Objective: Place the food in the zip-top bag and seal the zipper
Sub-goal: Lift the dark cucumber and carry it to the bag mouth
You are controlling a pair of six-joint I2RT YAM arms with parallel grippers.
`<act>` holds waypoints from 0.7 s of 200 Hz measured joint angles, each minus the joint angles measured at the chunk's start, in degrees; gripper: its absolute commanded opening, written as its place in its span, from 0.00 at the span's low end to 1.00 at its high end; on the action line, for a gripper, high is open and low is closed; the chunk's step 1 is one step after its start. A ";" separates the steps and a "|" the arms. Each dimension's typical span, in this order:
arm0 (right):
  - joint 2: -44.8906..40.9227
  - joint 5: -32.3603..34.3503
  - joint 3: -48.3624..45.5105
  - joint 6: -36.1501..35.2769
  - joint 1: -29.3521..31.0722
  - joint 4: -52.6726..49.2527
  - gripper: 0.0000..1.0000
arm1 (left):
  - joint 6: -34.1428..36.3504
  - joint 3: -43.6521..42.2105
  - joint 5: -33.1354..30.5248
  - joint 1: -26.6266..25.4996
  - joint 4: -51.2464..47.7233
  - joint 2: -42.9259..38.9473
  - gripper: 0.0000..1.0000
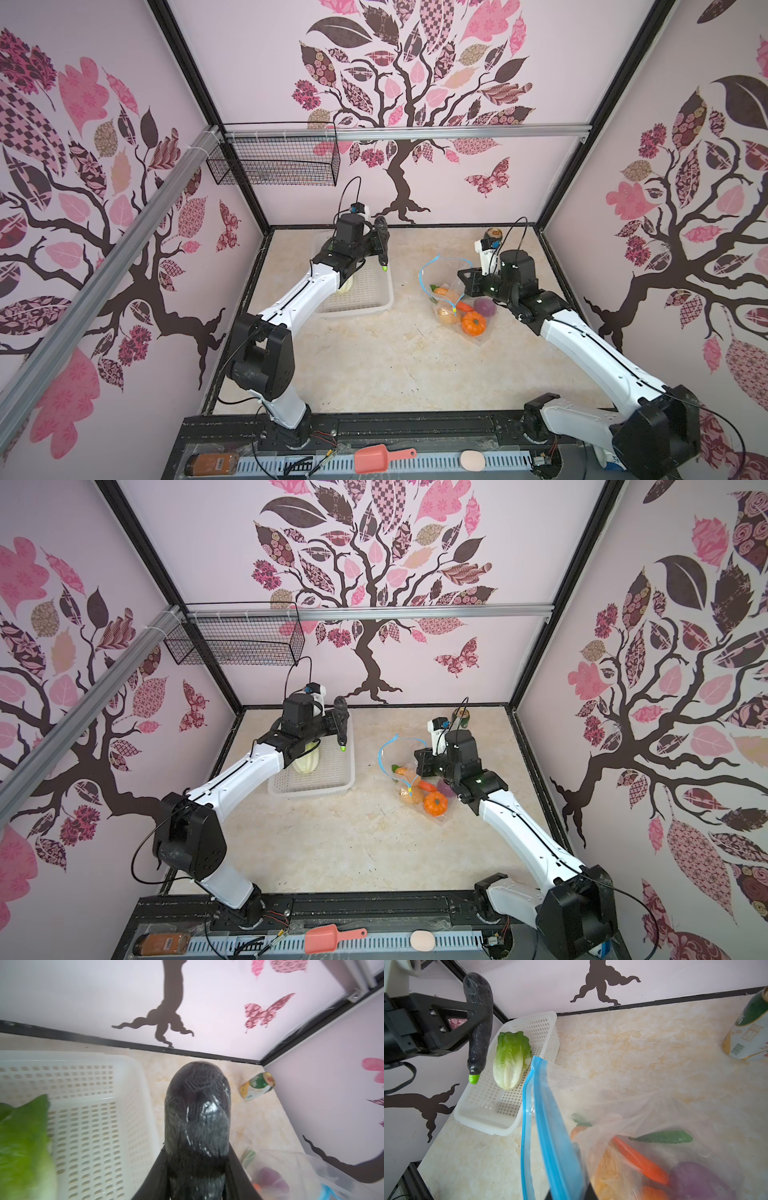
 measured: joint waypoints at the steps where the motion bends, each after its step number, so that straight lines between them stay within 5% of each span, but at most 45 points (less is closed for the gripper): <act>1: 0.00 -0.02 0.00 0.00 0.00 0.02 0.00 | -0.07 -0.17 0.09 -0.13 0.20 -0.09 0.29; 69: 0.00 -0.04 -0.07 0.07 0.00 0.22 0.00 | -4.22 -14.36 -1.01 -12.66 18.91 -6.21 0.29; 140: 0.00 -0.39 -0.07 0.15 -0.02 0.37 0.00 | 0.31 -15.72 -4.04 -21.07 27.43 -6.40 0.28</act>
